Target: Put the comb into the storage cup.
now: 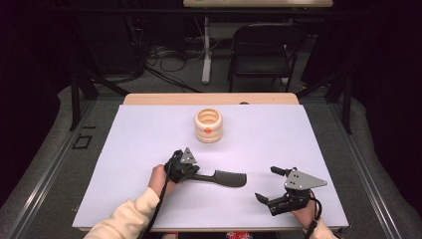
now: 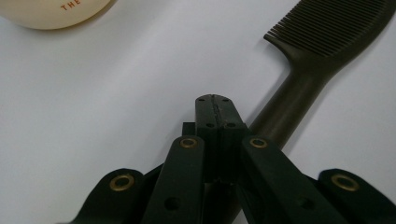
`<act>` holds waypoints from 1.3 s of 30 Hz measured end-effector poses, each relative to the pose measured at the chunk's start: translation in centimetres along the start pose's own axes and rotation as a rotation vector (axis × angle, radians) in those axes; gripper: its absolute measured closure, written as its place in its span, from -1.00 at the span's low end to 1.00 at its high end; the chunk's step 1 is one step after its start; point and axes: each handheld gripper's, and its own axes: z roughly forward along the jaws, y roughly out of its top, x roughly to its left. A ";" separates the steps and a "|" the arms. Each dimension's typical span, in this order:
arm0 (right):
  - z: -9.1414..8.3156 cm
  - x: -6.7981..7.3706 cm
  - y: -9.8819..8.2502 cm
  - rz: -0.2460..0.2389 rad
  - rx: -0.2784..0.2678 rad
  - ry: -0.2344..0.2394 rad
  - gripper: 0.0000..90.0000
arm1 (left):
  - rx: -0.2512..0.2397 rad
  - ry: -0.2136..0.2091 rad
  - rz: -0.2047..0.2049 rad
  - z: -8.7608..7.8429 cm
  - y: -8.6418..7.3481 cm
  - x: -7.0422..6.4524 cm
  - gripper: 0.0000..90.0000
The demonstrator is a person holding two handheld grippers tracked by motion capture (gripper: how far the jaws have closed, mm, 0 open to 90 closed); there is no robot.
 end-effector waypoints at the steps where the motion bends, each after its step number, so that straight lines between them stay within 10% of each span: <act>1: 0.0 0.0 0.0 -0.001 0.000 0.001 -1.00 | -0.004 0.001 -0.001 -0.1 -0.1 -0.1 1.00; 39: 0.0 0.0 0.0 0.002 0.003 0.002 -1.00 | 0.037 0.000 0.015 -2.0 -2.2 -1.1 1.00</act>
